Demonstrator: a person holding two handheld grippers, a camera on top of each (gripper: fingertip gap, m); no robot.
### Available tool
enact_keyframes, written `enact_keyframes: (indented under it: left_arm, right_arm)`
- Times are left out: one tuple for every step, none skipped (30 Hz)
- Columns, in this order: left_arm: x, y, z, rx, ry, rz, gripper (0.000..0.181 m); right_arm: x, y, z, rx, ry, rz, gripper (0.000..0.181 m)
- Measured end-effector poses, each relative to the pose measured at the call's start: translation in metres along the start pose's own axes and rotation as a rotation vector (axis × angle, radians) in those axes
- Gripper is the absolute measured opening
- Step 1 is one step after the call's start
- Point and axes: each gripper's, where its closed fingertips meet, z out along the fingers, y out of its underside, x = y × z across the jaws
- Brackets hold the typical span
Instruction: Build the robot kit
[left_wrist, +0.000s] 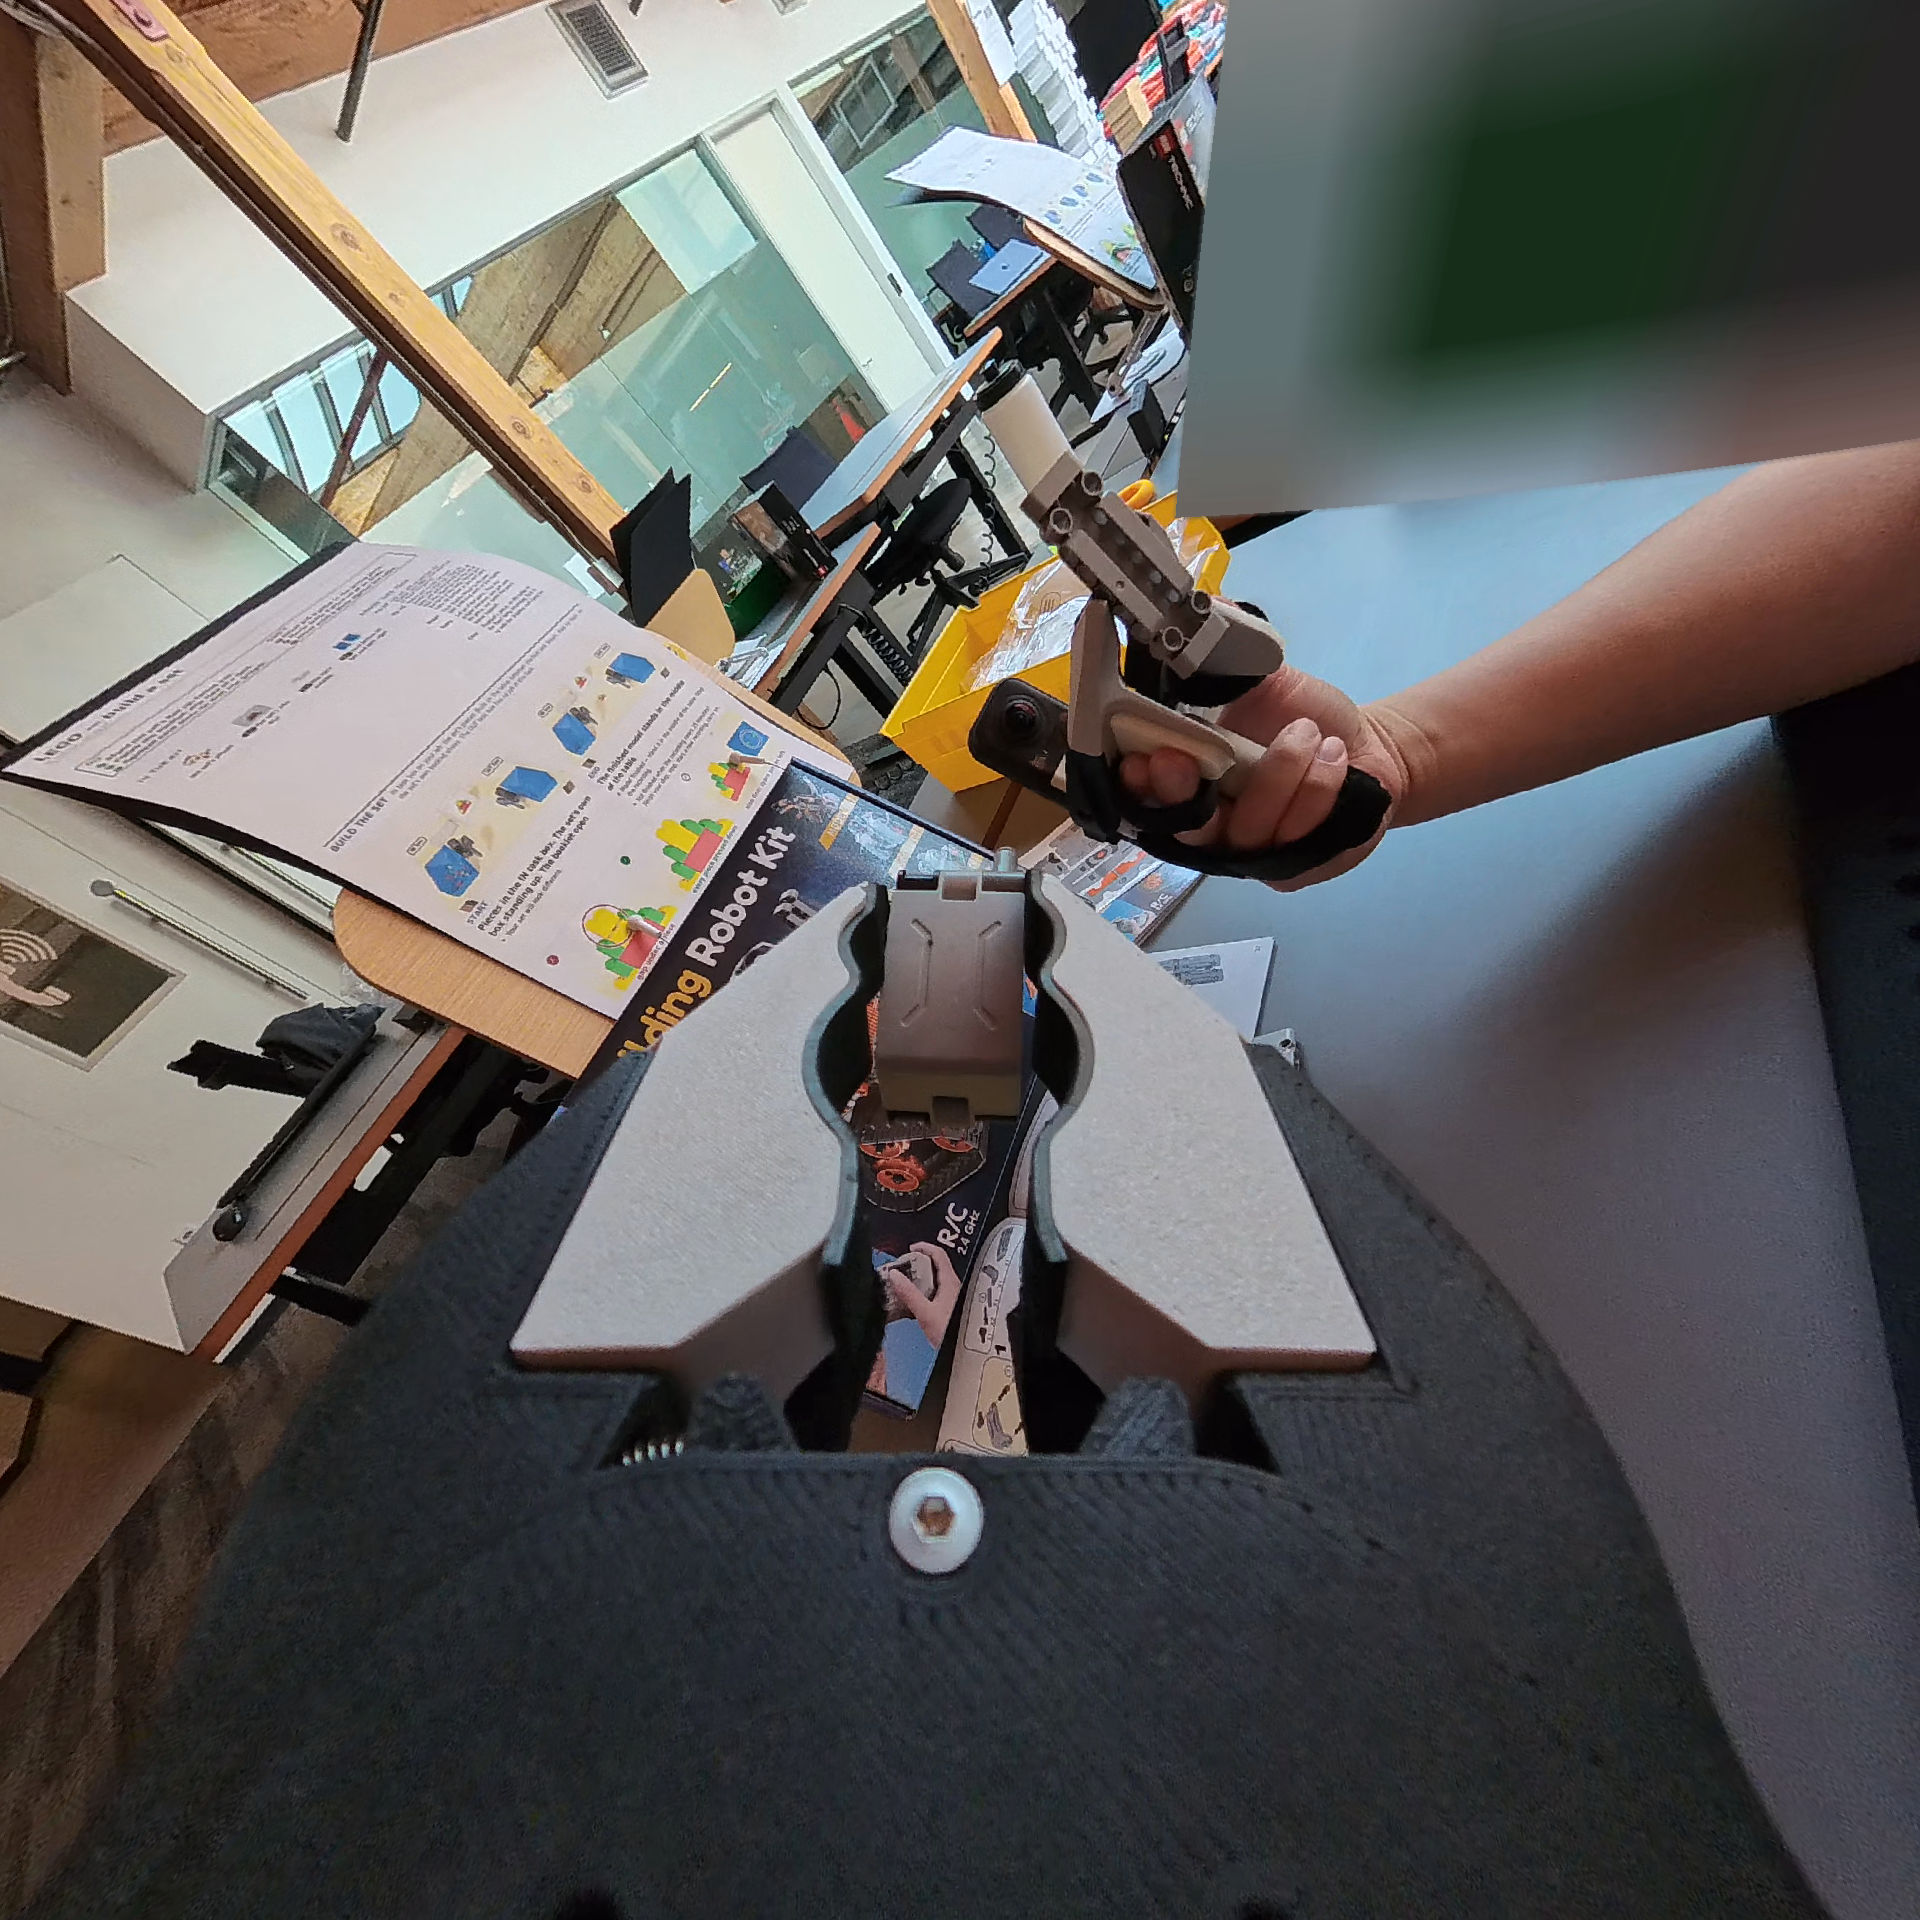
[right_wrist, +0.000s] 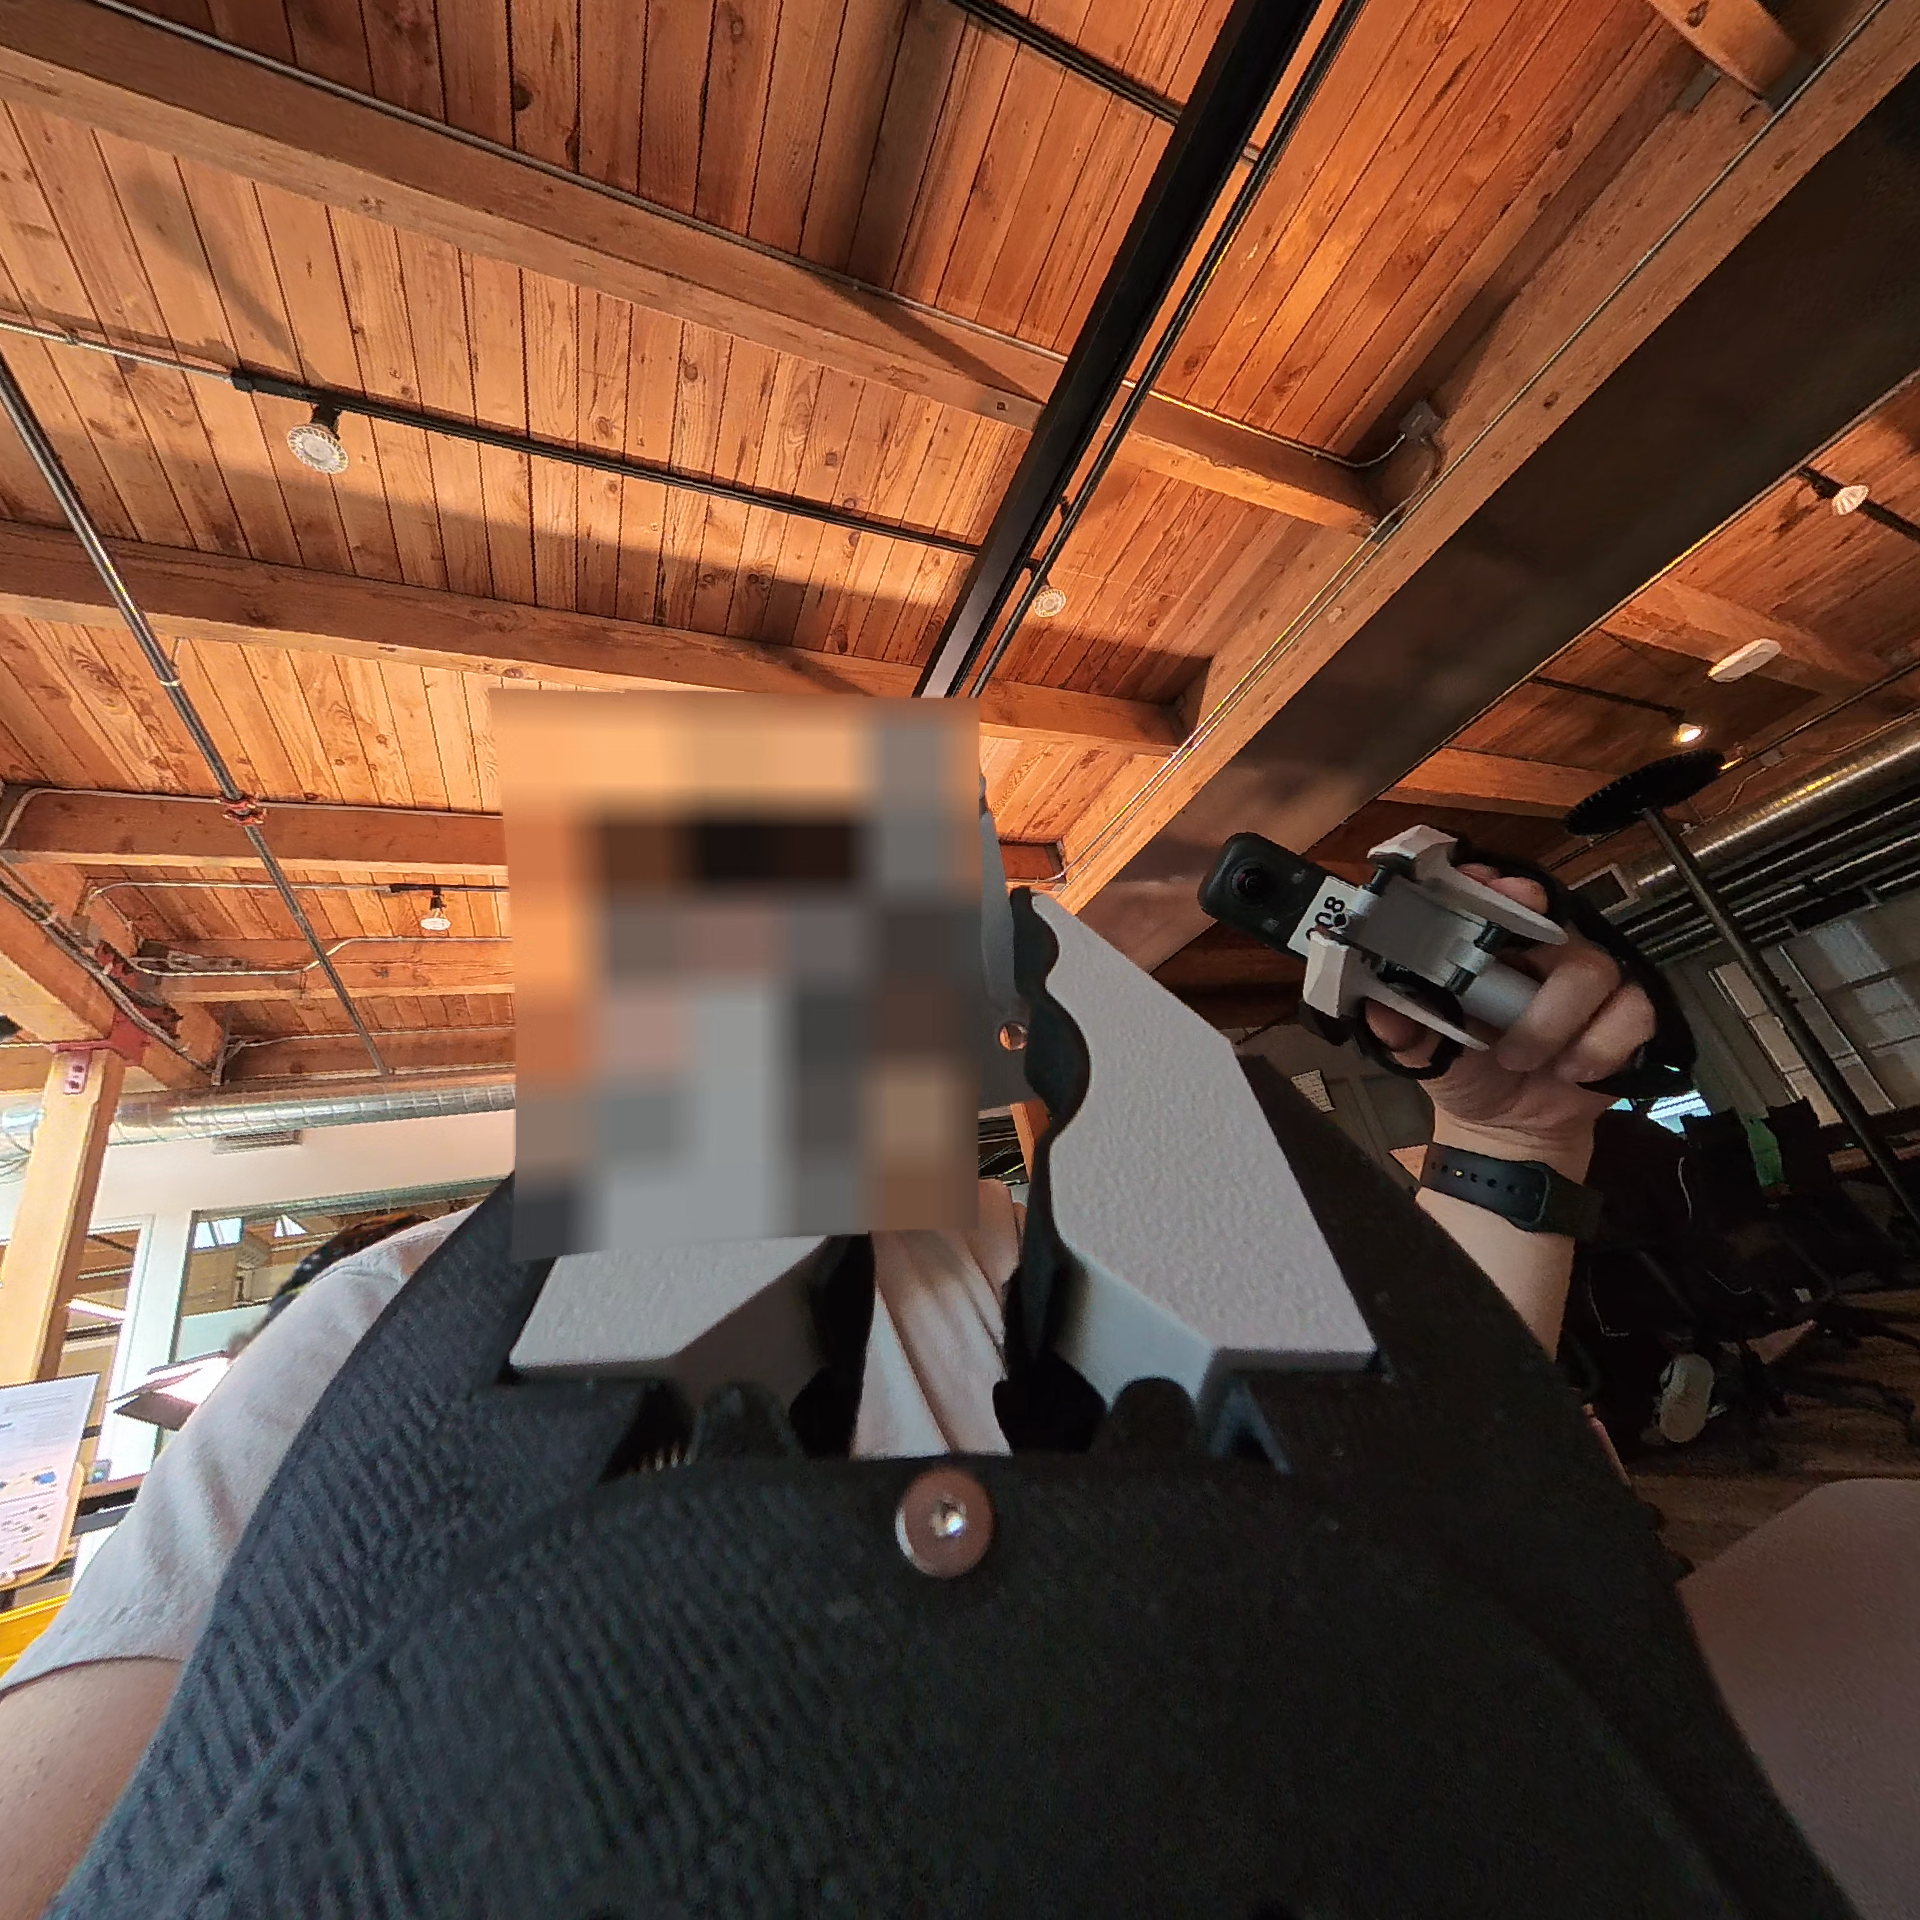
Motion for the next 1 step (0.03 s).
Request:
enact_keyframes:
  left_arm:
    - [0.0, -0.0001, -0.0002, 0.001, 0.0, 0.0, 0.025]
  right_arm:
    - [-0.0007, -0.0001, 0.0007, 0.001, -0.001, 0.001, 0.023]
